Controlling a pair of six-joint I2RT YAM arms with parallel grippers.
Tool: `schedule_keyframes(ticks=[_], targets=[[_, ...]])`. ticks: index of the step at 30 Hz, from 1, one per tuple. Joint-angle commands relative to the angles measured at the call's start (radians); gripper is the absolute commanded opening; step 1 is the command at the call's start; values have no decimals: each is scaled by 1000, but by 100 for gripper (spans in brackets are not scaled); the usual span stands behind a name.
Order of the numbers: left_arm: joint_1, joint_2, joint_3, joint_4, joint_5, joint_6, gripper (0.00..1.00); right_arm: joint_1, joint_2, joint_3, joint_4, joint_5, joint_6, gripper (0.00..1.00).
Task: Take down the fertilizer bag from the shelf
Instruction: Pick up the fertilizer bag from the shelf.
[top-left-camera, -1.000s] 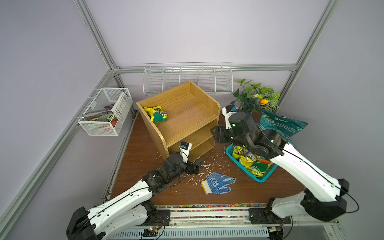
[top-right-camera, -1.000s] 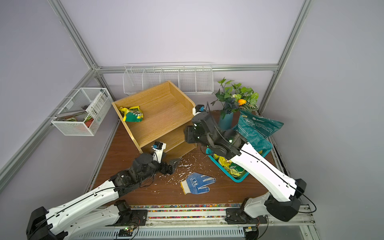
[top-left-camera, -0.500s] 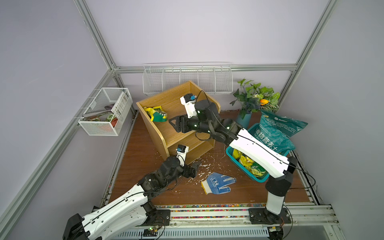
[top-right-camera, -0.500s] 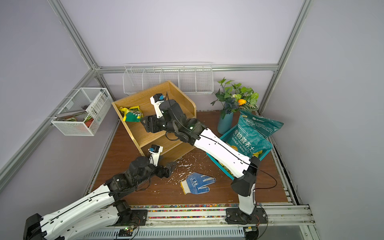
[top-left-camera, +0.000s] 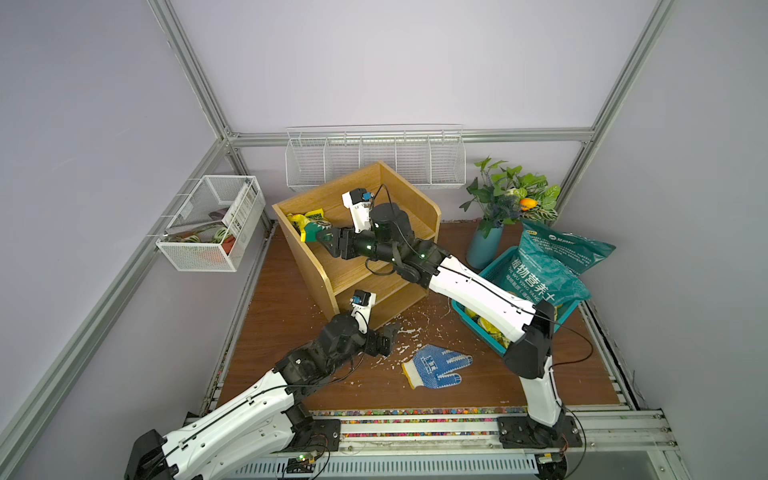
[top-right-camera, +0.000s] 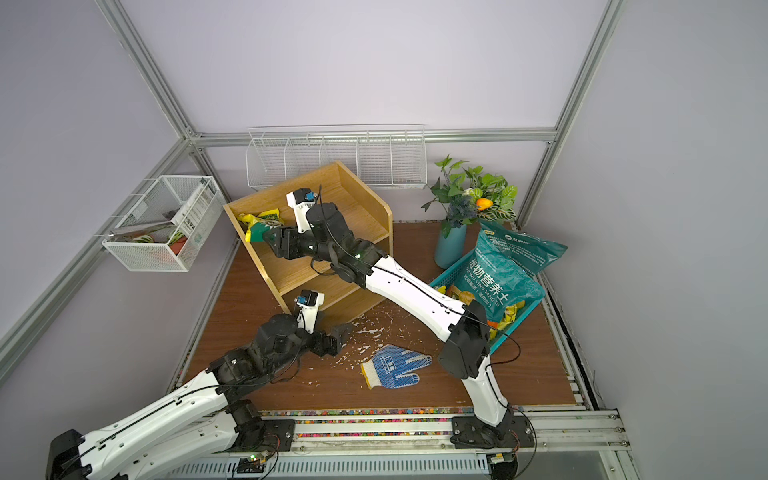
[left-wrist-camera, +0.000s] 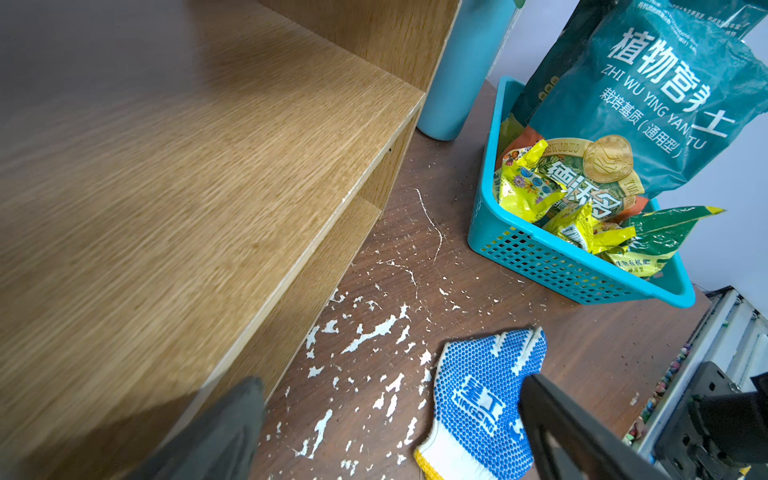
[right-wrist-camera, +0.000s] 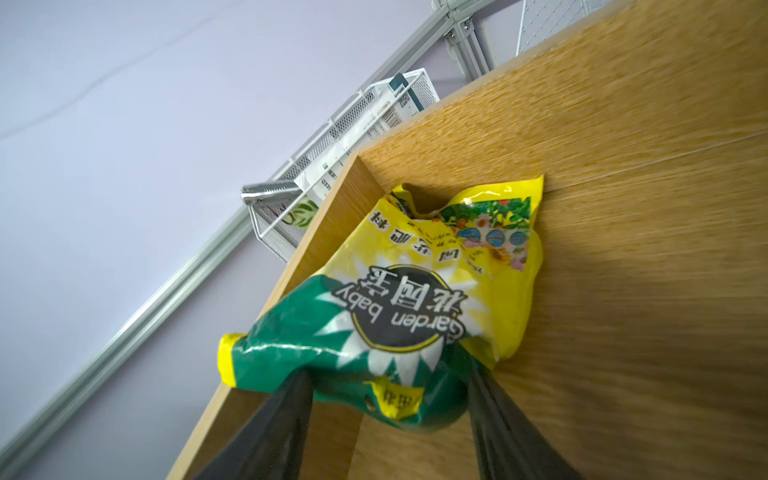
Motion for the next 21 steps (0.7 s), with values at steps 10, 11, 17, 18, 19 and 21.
schedule_keyframes(ticks=[10,11,17,18,19,21], targets=[[4,-35,-22,-6,-40,4,100,-28,34,44,126,-23,69,0],[4,-34,-23,-6,-39,5,100,-34,22,44,123,-19,62,0],[4,-25,-24,-2,-37,6,100,-91,-114,10,76,-2,-17,0],[3,-22,-24,1,-36,6,100,-100,-149,-1,62,2,-42,0],[3,-19,-26,5,-33,6,100,-106,-181,-6,41,2,-68,0],[3,-9,-26,12,-26,5,100,-113,-242,-15,-2,12,-120,0]])
